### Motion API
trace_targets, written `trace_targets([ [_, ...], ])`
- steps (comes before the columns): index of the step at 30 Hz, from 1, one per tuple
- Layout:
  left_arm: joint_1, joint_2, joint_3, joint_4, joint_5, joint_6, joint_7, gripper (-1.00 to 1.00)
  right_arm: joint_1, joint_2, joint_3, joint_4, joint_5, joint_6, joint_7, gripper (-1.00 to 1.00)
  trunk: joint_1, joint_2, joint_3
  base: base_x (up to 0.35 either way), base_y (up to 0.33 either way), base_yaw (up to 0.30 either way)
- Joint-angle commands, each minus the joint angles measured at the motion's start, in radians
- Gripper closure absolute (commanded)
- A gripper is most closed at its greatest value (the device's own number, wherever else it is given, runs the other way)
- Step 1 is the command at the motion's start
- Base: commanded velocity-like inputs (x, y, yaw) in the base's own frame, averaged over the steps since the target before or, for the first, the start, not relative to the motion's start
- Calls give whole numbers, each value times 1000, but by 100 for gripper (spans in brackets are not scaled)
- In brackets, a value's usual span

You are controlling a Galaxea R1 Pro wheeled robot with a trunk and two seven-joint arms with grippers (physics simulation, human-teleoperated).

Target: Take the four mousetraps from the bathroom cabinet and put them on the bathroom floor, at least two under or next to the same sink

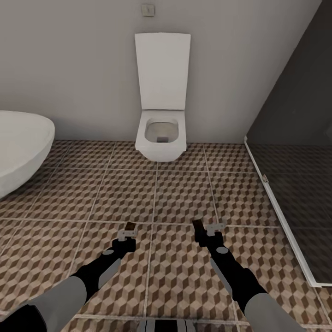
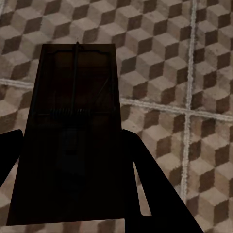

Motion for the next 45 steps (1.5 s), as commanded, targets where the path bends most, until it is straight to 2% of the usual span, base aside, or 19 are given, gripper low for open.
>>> trace_targets([
  [1,-1,1,-10,-6,2,0,10,100,-1,-1,5,-2,-12,4,-12,100,0,0,-2,0,0,0],
  [8,-1,2,-14,-21,-11,1,12,100,-1,-1,13,-5,-10,-14,-11,100,0,0,-4,0,0,0],
  [12,-1,3,-8,-28,-13,5,14,100,-1,-2,42,-42,-1,-25,-12,100,0,0,-4,0,0,0],
  [14,-2,4,-8,-48,-13,36,14,100,-2,-2,47,-75,8,-20,-12,100,0,0,-4,0,0,0],
  [18,-3,20,-4,-159,-14,214,24,100,-2,-3,51,-120,28,12,-12,100,0,0,-4,0,0,0],
  [19,-3,25,5,-206,-14,274,34,100,-3,-3,51,-131,34,24,-11,100,0,0,-4,0,0,0],
  [21,-4,30,65,-280,-19,344,61,100,-15,-3,52,-145,40,41,-10,100,0,0,-4,0,0,0],
  [22,-5,31,105,-307,-26,364,72,100,-28,-3,52,-148,42,47,-10,100,0,0,-4,0,0,0],
  [23,-8,31,124,-317,-30,371,76,100,-36,-3,52,-150,42,49,-9,100,0,0,-4,0,0,0],
  [25,-39,31,175,-342,-67,403,86,100,-74,-3,52,-151,44,65,1,100,0,0,-4,0,0,0],
  [26,-50,30,182,-345,-79,414,87,100,-83,-3,52,-151,44,71,6,100,0,0,-4,0,0,0],
  [28,-102,30,201,-342,-133,477,91,100,-120,-3,52,-149,44,94,27,100,0,0,-4,0,0,0],
  [30,-144,30,211,-326,-162,526,93,100,-152,-3,52,-148,44,110,39,100,0,0,-4,0,0,0],
  [32,-174,30,225,-313,-173,547,94,100,-176,-2,52,-147,44,120,44,100,0,0,-4,0,0,0],
  [36,-252,30,286,-287,-191,582,94,100,-263,9,52,-133,42,157,51,100,0,0,-4,0,0,0],
  [43,-277,30,304,-230,-219,583,92,100,-296,31,52,-45,42,160,53,100,0,0,-4,0,0,0],
  [45,-278,29,304,-196,-236,550,87,100,-298,34,52,-34,42,147,53,100,0,0,-4,0,0,0],
])
